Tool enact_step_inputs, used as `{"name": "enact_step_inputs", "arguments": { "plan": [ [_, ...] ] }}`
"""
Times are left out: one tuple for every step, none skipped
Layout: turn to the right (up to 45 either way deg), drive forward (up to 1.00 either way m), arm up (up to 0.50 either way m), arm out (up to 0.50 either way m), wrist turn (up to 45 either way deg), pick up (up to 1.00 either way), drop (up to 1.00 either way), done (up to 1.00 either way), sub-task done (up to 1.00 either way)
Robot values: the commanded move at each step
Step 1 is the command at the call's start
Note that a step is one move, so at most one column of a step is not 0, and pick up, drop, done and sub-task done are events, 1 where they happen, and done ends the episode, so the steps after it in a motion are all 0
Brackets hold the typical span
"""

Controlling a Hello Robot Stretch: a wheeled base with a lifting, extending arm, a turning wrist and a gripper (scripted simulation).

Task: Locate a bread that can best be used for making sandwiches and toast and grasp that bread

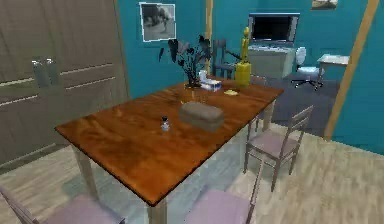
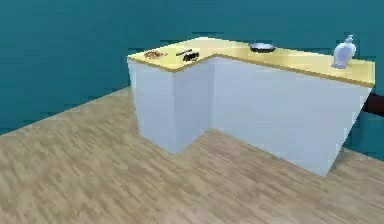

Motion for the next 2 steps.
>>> {"name": "enact_step_inputs", "arguments": {
  "plan": [
    [-45.0,0.00,0.00,0.00,0.0,0.00,0.00,0.00,0.00],
    [-39.0,0.00,0.00,0.00,0.0,0.00,0.00,0.00,0.00]
  ]
}}
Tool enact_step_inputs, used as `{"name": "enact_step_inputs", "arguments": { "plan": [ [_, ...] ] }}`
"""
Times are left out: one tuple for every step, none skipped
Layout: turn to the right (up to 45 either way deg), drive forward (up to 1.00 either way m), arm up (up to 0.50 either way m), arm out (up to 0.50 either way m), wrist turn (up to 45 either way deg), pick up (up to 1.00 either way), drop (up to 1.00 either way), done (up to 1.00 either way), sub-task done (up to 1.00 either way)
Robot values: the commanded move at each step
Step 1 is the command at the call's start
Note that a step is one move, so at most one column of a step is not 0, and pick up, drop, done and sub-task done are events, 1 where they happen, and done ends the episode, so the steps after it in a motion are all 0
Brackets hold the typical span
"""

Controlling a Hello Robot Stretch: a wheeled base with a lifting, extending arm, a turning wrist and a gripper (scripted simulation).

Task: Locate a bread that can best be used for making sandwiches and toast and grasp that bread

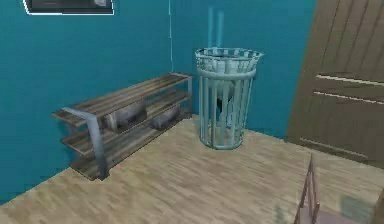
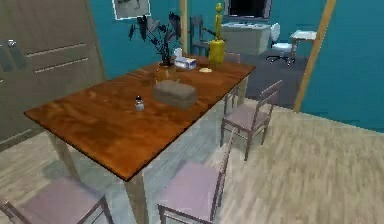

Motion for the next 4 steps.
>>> {"name": "enact_step_inputs", "arguments": {
  "plan": [
    [45.0,0.00,0.00,0.00,0.0,0.00,0.00,0.00,0.00],
    [45.0,0.00,0.00,0.00,0.0,0.00,0.00,0.00,0.00],
    [36.0,0.00,0.00,0.00,0.0,0.00,0.00,0.00,0.00],
    [0.0,0.50,0.00,0.00,0.0,0.00,0.00,0.00,0.00]
  ]
}}
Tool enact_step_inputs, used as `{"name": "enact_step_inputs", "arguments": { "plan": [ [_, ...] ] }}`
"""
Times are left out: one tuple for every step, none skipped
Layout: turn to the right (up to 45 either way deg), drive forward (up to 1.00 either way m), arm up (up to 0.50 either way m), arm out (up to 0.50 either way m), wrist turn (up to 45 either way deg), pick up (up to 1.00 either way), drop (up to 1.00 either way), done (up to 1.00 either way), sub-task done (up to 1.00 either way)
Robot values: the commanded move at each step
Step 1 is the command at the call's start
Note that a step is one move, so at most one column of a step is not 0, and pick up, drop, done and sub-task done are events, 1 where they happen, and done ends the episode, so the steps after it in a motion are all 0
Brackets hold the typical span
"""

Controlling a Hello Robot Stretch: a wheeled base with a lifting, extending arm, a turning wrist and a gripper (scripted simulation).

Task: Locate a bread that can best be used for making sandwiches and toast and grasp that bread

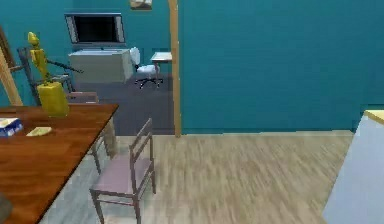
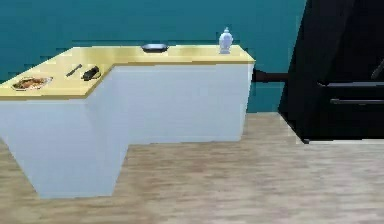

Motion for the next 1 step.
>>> {"name": "enact_step_inputs", "arguments": {
  "plan": [
    [0.0,0.40,0.00,0.00,0.0,0.00,0.00,0.00,0.00]
  ]
}}
